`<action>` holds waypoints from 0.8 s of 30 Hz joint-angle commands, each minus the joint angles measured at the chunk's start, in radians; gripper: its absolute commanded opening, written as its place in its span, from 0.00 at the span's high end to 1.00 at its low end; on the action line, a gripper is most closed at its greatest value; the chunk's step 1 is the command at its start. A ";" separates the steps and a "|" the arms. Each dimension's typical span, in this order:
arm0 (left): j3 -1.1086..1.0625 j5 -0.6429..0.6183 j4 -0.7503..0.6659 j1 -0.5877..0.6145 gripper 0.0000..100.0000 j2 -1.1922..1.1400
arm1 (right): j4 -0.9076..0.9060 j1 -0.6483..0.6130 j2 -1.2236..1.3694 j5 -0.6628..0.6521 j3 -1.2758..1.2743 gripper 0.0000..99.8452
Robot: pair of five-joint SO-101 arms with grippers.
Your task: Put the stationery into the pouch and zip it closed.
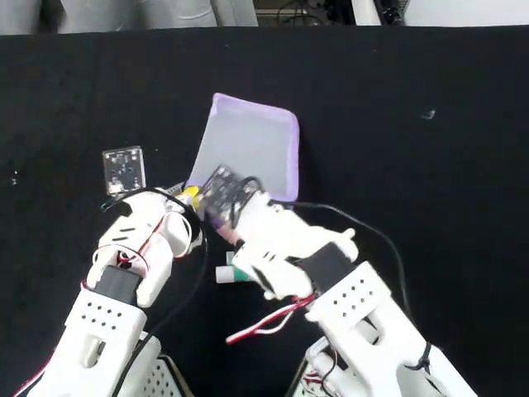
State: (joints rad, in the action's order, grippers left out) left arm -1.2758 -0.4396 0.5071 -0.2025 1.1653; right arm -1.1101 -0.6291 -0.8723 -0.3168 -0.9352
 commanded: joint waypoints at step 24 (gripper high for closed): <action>0.179 -0.121 0.064 0.013 0.97 0.003 | 0.133 -0.215 -0.013 0.009 -0.064 0.78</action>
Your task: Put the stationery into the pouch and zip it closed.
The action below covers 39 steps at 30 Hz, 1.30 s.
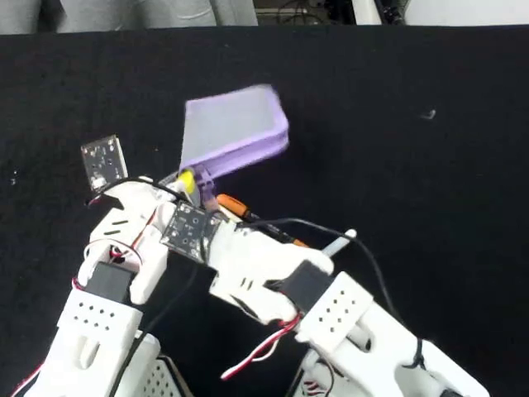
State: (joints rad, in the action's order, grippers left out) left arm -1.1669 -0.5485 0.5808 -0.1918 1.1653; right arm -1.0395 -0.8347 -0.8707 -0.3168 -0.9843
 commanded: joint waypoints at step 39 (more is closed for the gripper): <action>0.081 -0.008 0.026 -0.044 0.97 0.015 | 0.497 0.161 -0.346 0.135 -0.357 0.78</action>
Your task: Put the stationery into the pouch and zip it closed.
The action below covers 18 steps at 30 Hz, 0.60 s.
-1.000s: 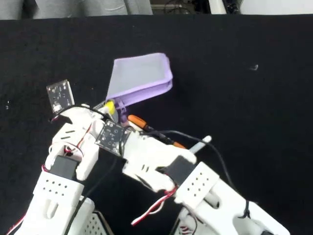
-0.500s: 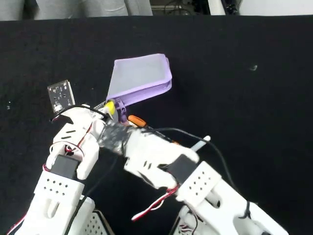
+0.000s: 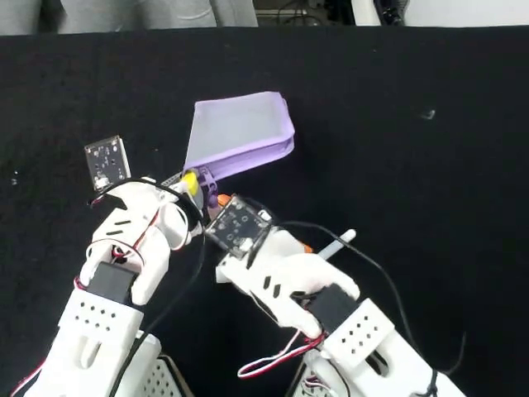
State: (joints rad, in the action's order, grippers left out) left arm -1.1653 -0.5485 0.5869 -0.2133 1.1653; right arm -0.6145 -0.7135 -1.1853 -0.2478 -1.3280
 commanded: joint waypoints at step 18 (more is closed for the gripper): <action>0.104 -0.006 0.069 -0.035 0.97 0.017 | 0.107 0.055 -0.041 0.153 -0.059 0.78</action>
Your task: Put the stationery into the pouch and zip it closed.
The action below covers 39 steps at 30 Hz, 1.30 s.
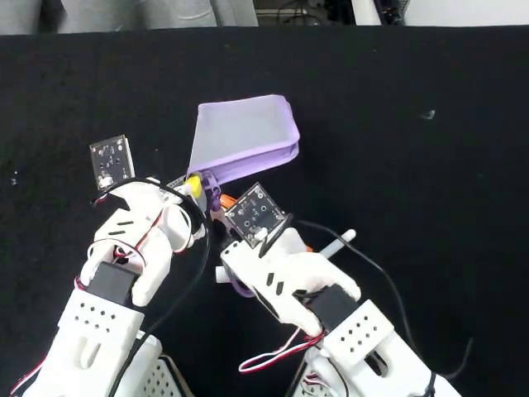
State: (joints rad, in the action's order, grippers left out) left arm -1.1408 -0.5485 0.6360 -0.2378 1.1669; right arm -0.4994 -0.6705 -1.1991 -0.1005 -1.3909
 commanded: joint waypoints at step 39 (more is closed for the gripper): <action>0.053 0.023 0.176 -0.119 0.97 0.356 | -0.106 -0.026 -0.509 -0.058 -0.163 0.87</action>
State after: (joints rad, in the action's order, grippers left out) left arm -1.1024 -0.5363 0.8186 -0.3483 1.5029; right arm -0.5378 -0.7073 -1.5535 -0.1465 -1.5505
